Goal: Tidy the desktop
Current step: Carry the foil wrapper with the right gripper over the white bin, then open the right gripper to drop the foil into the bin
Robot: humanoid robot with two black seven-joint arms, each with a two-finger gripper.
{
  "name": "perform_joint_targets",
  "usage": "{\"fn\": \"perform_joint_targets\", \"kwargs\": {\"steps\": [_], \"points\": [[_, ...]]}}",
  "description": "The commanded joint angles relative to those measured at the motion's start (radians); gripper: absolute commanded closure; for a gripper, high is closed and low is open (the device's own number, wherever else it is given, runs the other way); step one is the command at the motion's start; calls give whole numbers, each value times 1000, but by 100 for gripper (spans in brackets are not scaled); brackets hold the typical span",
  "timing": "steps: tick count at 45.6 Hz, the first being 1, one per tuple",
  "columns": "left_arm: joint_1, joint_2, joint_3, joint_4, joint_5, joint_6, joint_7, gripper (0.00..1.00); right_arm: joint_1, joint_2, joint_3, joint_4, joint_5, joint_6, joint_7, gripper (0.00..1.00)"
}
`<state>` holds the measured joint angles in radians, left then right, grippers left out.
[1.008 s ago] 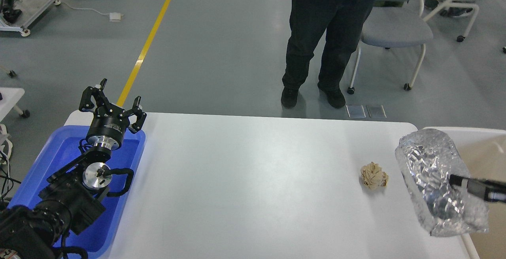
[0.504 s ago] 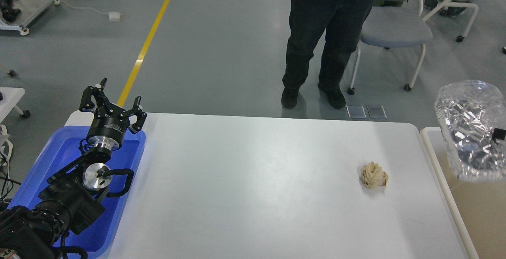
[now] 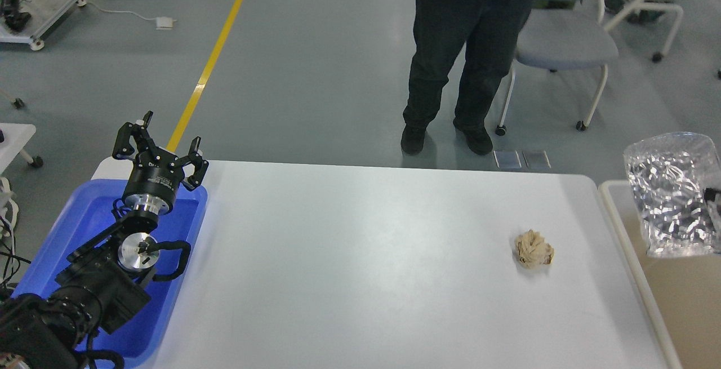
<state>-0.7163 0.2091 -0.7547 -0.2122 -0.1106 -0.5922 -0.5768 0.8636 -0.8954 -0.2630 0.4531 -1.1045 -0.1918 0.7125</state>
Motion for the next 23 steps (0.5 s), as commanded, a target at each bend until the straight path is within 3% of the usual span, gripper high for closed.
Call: {"fn": "perform_joint_targets", "kwargs": {"steps": [1,14,23], "points": [[0,-1,0,1,0,0,0,0,-100,159,-2,-194,166,28,-54,100],[0,-1,0,-1,0,0,0,0,-138,227,-1,-257,293,183,-180,100],[0,1,0,1,0,2,0,0,-152,236,-1,-258,414,229,-257,100]]}}
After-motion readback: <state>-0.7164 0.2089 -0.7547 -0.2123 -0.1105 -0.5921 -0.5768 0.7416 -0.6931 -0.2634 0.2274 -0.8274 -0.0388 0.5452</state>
